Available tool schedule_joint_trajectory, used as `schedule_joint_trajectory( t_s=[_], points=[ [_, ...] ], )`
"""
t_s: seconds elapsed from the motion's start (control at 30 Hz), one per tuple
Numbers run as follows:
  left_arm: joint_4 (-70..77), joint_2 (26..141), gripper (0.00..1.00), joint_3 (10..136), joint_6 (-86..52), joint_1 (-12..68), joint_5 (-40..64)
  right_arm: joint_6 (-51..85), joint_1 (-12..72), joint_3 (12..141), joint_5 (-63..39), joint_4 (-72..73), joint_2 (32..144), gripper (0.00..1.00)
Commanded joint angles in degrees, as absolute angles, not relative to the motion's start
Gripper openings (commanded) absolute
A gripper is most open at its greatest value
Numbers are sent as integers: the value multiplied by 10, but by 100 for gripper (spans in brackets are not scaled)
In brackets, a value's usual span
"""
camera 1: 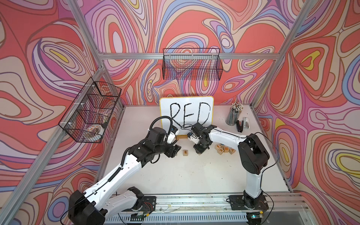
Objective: Assemble the uppercase word "red" with letter blocks
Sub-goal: Place the letter block at the center of the board.
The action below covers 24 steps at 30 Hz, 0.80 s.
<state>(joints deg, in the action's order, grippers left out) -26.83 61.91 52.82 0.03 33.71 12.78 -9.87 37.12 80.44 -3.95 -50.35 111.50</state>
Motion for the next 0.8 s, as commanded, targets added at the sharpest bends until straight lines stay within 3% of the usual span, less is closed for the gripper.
schedule_joint_trajectory(
  t_s=[0.0, 0.77],
  points=[
    [-275, 613, 73, 524, 11, 342, 127, -129, 375, 819, -47, -514, 1123, 25],
    [-277, 614, 73, 526, 11, 342, 133, -137, 379, 834, -23, -523, 1123, 42]
  ],
)
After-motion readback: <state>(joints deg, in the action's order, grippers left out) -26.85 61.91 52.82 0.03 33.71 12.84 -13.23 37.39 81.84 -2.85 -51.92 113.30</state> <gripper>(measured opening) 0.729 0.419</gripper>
